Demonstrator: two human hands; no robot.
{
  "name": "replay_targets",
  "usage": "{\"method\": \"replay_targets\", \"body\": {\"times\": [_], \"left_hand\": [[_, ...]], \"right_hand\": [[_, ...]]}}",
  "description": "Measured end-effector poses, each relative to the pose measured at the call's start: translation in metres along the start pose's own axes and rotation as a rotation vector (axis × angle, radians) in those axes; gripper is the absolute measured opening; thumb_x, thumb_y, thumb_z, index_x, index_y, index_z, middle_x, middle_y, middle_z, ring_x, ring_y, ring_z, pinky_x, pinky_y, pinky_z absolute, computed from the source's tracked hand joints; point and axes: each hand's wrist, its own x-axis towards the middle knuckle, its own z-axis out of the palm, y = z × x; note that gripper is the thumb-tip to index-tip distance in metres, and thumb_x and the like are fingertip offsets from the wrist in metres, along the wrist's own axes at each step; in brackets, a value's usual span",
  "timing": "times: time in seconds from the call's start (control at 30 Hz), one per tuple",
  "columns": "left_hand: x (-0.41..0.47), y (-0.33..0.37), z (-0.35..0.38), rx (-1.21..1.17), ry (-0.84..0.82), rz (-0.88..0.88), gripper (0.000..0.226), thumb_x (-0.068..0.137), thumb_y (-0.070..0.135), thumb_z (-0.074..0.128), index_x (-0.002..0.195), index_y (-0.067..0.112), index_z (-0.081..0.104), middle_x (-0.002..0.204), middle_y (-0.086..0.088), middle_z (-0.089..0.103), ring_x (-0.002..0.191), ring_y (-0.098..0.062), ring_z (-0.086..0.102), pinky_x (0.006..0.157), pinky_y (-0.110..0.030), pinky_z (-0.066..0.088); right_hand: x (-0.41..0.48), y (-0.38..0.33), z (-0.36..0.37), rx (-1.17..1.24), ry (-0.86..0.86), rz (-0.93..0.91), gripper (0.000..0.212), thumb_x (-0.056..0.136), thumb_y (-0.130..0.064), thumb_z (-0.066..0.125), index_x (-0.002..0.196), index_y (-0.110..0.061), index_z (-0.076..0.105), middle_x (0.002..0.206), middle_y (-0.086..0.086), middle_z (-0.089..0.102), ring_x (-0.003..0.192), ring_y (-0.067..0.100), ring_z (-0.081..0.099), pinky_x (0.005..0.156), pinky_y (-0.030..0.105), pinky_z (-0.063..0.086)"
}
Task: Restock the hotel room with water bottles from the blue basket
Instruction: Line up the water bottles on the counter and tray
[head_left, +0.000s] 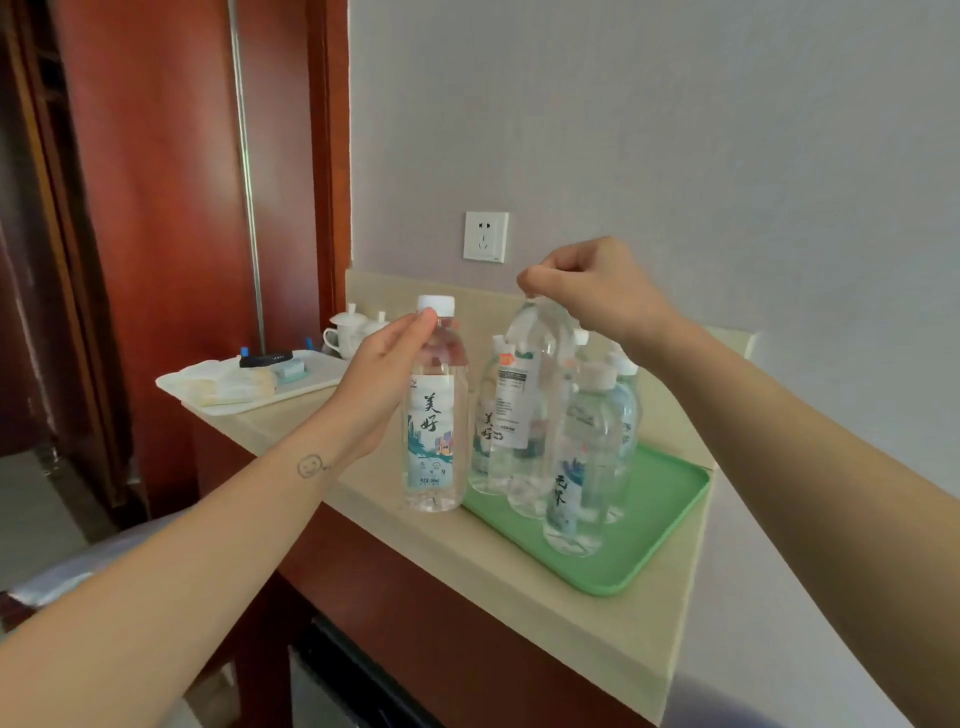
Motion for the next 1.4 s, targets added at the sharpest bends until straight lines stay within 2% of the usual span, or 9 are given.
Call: {"method": "replay_targets", "body": {"times": [0.23,0.4,0.5,0.67,0.8,0.97,1.1,1.23,1.4], "left_hand": [[0.042,-0.019,-0.052,-0.041,-0.162,-0.041,0.034,0.101,0.039,0.049,0.108,0.015,0.072,0.107,-0.013,0.073,0.107,-0.026,0.068,0.102,-0.055,0.046],[0.069,-0.036,-0.08,-0.029,-0.249,-0.075,0.029,0.102,0.035,0.048,0.107,0.014,0.068,0.102,0.002,0.076,0.103,-0.016,0.069,0.09,-0.034,0.051],[0.087,-0.045,-0.1,0.054,-0.336,-0.06,0.034,0.101,0.036,0.049,0.109,0.008,0.066,0.099,0.006,0.076,0.098,-0.011,0.068,0.096,-0.038,0.049],[0.116,-0.067,-0.116,0.086,-0.423,-0.1,0.048,0.101,0.032,0.048,0.118,-0.012,0.053,0.095,0.009,0.076,0.093,-0.007,0.07,0.095,-0.031,0.048],[0.144,-0.093,-0.119,0.083,-0.447,-0.155,0.034,0.103,0.029,0.046,0.12,0.002,0.059,0.109,0.001,0.074,0.118,-0.02,0.061,0.111,-0.047,0.039],[0.185,-0.118,-0.114,0.104,-0.438,-0.167,0.038,0.104,0.029,0.044,0.122,-0.003,0.056,0.111,0.001,0.072,0.122,-0.024,0.058,0.111,-0.052,0.036],[0.22,-0.136,-0.109,0.142,-0.45,-0.187,0.032,0.105,0.029,0.042,0.124,0.01,0.059,0.116,0.004,0.07,0.123,-0.016,0.056,0.112,-0.049,0.034],[0.245,-0.15,-0.1,0.101,-0.453,-0.223,0.029,0.105,0.03,0.041,0.122,0.016,0.061,0.111,0.008,0.069,0.112,-0.008,0.057,0.096,-0.04,0.036],[0.27,-0.17,-0.084,0.01,-0.432,-0.212,0.03,0.105,0.022,0.041,0.125,0.008,0.058,0.113,0.001,0.065,0.113,-0.011,0.056,0.11,-0.041,0.035]], "right_hand": [[0.03,-0.019,0.048,-0.064,0.066,0.076,0.021,0.079,-0.031,0.066,0.064,-0.017,0.066,0.056,-0.003,0.033,0.055,0.014,0.032,0.052,0.024,0.03],[0.051,-0.028,0.066,-0.133,0.088,0.15,0.026,0.082,-0.029,0.065,0.062,-0.015,0.061,0.053,-0.001,0.031,0.049,0.016,0.029,0.051,0.027,0.029],[0.069,-0.032,0.079,-0.264,0.024,0.185,0.025,0.082,-0.031,0.067,0.066,-0.012,0.064,0.045,-0.005,0.036,0.042,0.014,0.033,0.049,0.025,0.032],[0.101,-0.03,0.098,-0.399,-0.13,0.24,0.023,0.084,-0.032,0.068,0.092,-0.012,0.073,0.063,0.003,0.054,0.059,0.017,0.052,0.051,0.023,0.043],[0.128,-0.016,0.112,-0.453,-0.274,0.294,0.019,0.084,-0.029,0.069,0.098,-0.017,0.073,0.07,0.004,0.06,0.066,0.017,0.057,0.056,0.023,0.045],[0.173,0.009,0.141,-0.615,-0.5,0.343,0.023,0.082,-0.024,0.069,0.103,-0.016,0.073,0.087,0.012,0.07,0.072,0.018,0.066,0.057,0.023,0.052],[0.209,0.035,0.159,-0.708,-0.626,0.32,0.02,0.084,-0.02,0.066,0.101,-0.023,0.074,0.099,0.01,0.071,0.082,0.018,0.069,0.06,0.024,0.056],[0.233,0.053,0.162,-0.76,-0.692,0.284,0.021,0.088,-0.018,0.062,0.101,-0.03,0.073,0.085,-0.006,0.067,0.082,0.013,0.067,0.064,0.022,0.056],[0.254,0.066,0.162,-0.845,-0.709,0.264,0.025,0.086,-0.015,0.064,0.099,-0.036,0.068,0.098,-0.004,0.066,0.071,0.006,0.061,0.064,0.021,0.052]]}}
